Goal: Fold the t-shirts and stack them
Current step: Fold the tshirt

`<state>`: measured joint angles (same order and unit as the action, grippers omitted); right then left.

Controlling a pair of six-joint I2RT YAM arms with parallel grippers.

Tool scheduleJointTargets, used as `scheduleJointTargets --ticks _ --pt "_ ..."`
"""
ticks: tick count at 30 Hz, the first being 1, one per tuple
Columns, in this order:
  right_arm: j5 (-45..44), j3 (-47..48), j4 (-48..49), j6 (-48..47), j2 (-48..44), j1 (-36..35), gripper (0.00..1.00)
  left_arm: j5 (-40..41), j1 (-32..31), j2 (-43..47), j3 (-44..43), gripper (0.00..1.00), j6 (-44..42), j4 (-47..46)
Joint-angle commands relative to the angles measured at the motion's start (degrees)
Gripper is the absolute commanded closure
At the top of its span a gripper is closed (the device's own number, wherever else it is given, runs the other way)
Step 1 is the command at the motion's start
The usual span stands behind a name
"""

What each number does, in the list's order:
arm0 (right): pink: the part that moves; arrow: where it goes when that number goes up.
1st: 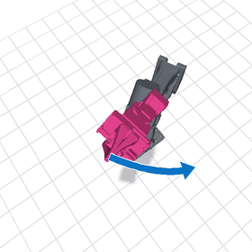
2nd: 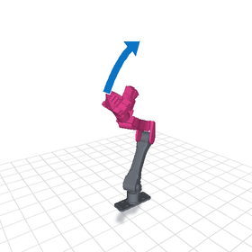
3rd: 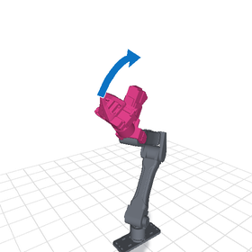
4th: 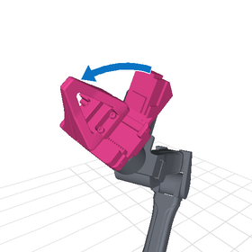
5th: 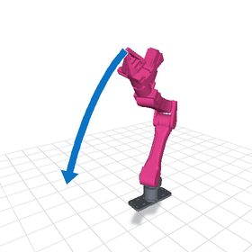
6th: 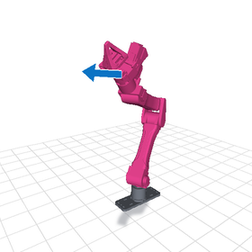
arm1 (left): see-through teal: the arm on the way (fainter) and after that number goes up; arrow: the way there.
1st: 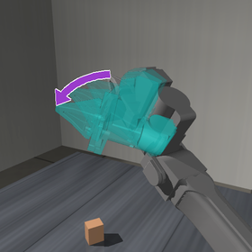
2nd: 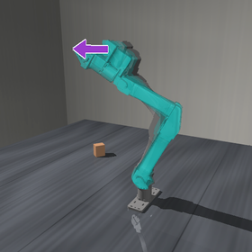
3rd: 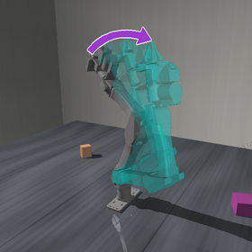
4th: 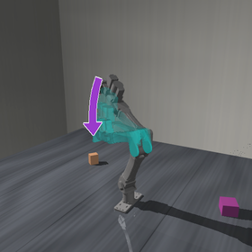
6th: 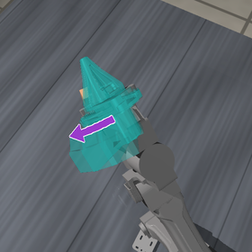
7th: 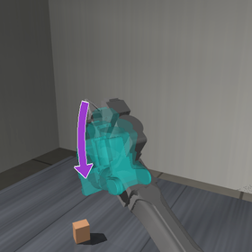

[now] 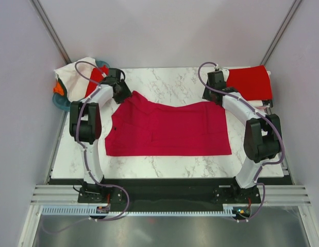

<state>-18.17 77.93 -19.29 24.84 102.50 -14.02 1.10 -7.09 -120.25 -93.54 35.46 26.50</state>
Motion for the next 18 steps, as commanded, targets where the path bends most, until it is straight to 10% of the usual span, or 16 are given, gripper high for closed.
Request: scheduleJointTargets --ticks 1,18 --pt "-0.1 0.1 1.3 0.4 -0.1 0.0 0.49 -0.2 0.1 -2.4 -4.1 0.41 -1.9 -1.6" --pt "-0.7 -0.2 1.3 0.4 0.0 0.0 0.49 -3.0 0.1 -8.3 -8.7 0.59 -0.7 -1.7"
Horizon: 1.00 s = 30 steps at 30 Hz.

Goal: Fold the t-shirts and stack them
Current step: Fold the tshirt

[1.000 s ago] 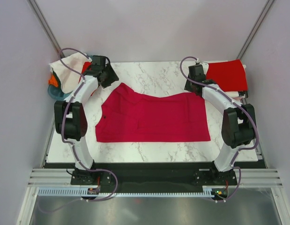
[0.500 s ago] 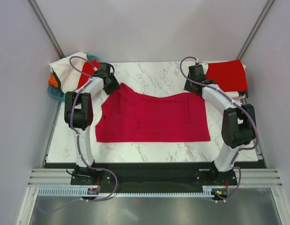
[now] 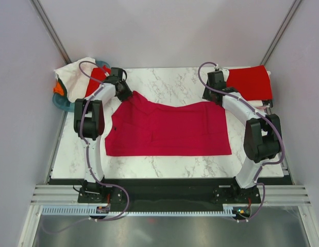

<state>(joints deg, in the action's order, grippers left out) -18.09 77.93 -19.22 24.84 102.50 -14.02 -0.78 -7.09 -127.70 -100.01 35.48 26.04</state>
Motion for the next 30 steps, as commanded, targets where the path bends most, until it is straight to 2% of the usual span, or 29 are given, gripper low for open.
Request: scheduleJointTargets --ticks 1,6,9,10,14,30 --pt "-0.8 -0.3 1.3 0.4 0.0 0.0 0.49 -1.2 0.1 -1.0 -2.1 0.58 -0.8 -1.3" --pt "-0.8 -0.5 1.1 0.5 0.0 0.0 0.49 -1.1 0.1 -1.4 -2.6 0.58 -0.9 -1.3" --pt "-0.9 -0.5 1.3 0.6 -0.1 0.0 0.49 -1.6 0.1 -1.5 -2.7 0.7 -1.0 -1.3" --pt "-0.7 -0.6 1.2 0.6 0.0 0.0 0.49 -1.8 0.1 -1.4 -2.7 0.8 -0.9 -1.3" --pt "-0.8 -0.6 1.2 0.7 0.1 0.0 0.49 -2.1 0.1 -0.7 -2.7 0.98 -1.2 -1.3" --pt "-1.2 1.0 0.4 0.6 1.2 0.7 0.48 0.6 1.6 11.6 2.1 0.98 -1.9 0.8"
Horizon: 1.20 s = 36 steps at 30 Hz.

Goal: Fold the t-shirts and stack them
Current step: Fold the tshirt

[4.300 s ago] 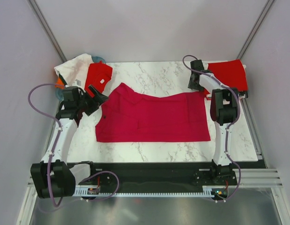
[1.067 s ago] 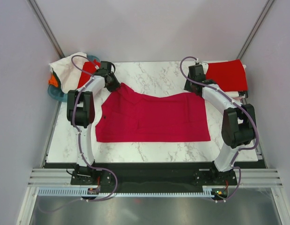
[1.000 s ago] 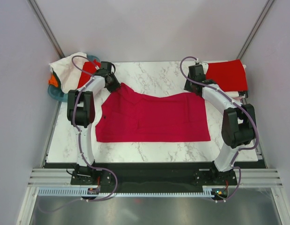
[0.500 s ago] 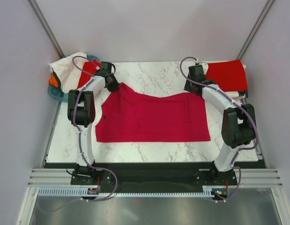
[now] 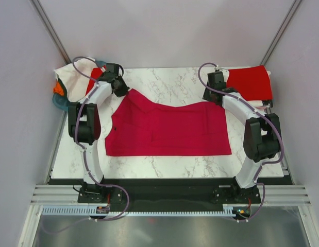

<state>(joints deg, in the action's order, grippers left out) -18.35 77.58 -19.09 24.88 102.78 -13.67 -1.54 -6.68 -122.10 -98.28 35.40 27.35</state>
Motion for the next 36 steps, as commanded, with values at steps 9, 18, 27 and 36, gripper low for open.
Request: scheduleJointTargets --ticks 9,18,27,36 --pt "-1.9 3.5 -0.3 0.7 3.9 0.7 0.48 0.0 2.4 8.9 1.1 0.97 -2.2 1.2" --pt "-5.1 7.7 -1.9 -0.1 9.3 1.4 0.47 -0.7 4.8 11.8 4.1 0.98 -0.1 1.2" --pt "-8.4 17.2 -5.6 -1.8 18.2 2.8 0.47 -0.1 6.2 13.0 6.4 0.98 0.3 0.8" --pt "-4.9 21.4 -5.8 -1.6 23.8 5.1 0.46 -2.1 6.2 12.0 6.5 0.98 0.4 0.1"
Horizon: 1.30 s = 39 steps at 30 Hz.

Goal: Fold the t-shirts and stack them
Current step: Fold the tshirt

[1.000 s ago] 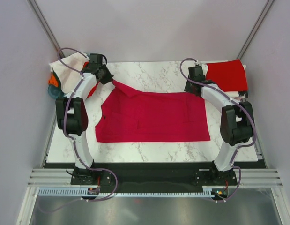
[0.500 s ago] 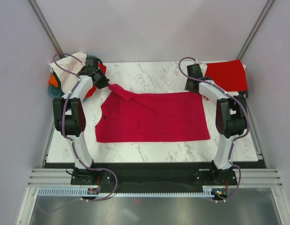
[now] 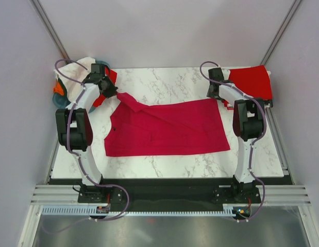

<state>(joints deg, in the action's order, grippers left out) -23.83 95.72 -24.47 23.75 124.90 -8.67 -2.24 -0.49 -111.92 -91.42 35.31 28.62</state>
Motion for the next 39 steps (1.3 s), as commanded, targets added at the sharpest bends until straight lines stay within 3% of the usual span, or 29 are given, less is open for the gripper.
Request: scheduleJointTargets --ticks 1,9,12,13,17,18,30,39 --pt "0.9 3.6 -0.4 -0.5 2.1 0.1 0.47 -1.5 0.1 1.8 -0.3 0.98 0.5 -1.3" --pt "2.4 6.7 -0.4 -1.2 5.4 0.2 0.5 -2.6 -0.4 1.8 -0.2 0.98 0.4 -1.7" --pt "2.9 6.1 -0.3 -0.8 5.3 0.3 0.61 -2.7 -0.5 1.6 -0.2 0.98 0.3 -1.8" --pt "2.7 6.0 -0.3 -0.9 5.2 0.3 0.7 -2.6 -0.6 1.6 -0.2 0.98 0.4 -1.8" --pt "0.8 5.6 -0.1 -1.2 3.9 0.3 0.9 -1.3 -1.3 2.3 -0.4 0.98 -0.3 -1.8" --pt "0.5 5.5 -0.1 -1.2 3.3 0.3 0.99 -0.2 -1.8 2.7 -0.4 0.98 -0.6 -1.9" --pt "-5.3 -3.0 1.4 1.0 -8.2 0.3 1.0 1.8 -4.8 2.6 -1.7 0.98 -1.4 -1.5" --pt "-3.6 -12.7 4.5 5.9 -16.5 2.6 1.0 2.0 -5.0 4.9 -1.3 0.98 -0.8 -0.8"
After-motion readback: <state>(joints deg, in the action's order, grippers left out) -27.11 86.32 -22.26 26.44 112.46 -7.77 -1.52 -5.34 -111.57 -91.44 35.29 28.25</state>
